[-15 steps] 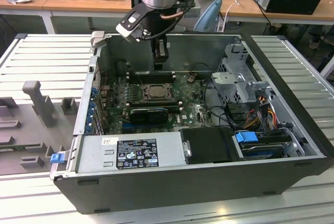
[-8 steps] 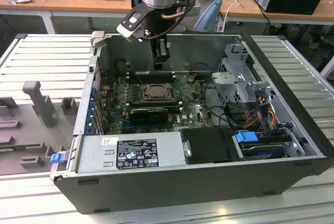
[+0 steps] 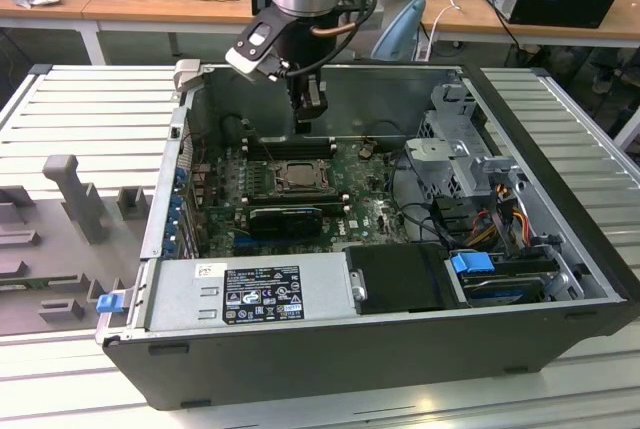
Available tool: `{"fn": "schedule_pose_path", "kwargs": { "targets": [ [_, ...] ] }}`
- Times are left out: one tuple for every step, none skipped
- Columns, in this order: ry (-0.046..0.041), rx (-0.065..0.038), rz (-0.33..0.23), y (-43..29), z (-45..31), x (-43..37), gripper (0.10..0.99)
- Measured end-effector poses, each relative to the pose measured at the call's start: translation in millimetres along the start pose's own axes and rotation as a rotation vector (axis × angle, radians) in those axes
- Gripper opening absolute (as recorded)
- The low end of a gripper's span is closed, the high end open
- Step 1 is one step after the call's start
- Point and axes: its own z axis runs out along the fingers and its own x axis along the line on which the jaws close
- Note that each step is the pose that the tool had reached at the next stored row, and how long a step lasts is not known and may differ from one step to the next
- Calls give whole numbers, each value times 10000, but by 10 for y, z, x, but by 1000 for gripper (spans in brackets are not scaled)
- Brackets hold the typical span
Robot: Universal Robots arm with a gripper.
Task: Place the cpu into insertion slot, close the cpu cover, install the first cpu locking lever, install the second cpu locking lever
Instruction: 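Install the first cpu locking lever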
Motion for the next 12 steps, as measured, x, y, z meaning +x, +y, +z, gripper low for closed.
{"fn": "schedule_pose_path", "kwargs": {
  "targets": [
    [3,4,-111,0,0,0,106],
    [5,7,-175,0,0,0,106],
    [9,12,-290,0,0,0,106],
    [12,15,-383,0,0,0,106],
    [14,19,-471,0,0,0,106],
    [17,21,-558,0,0,0,106],
    [22,29,-732,0,0,0,106],
    [25,31,-808,0,0,0,106],
    [27,34,-886,0,0,0,106],
    [29,37,-947,0,0,0,106],
    [30,39,-992,0,0,0,106],
    [33,42,-1072,0,0,0,106]
  ]
}}
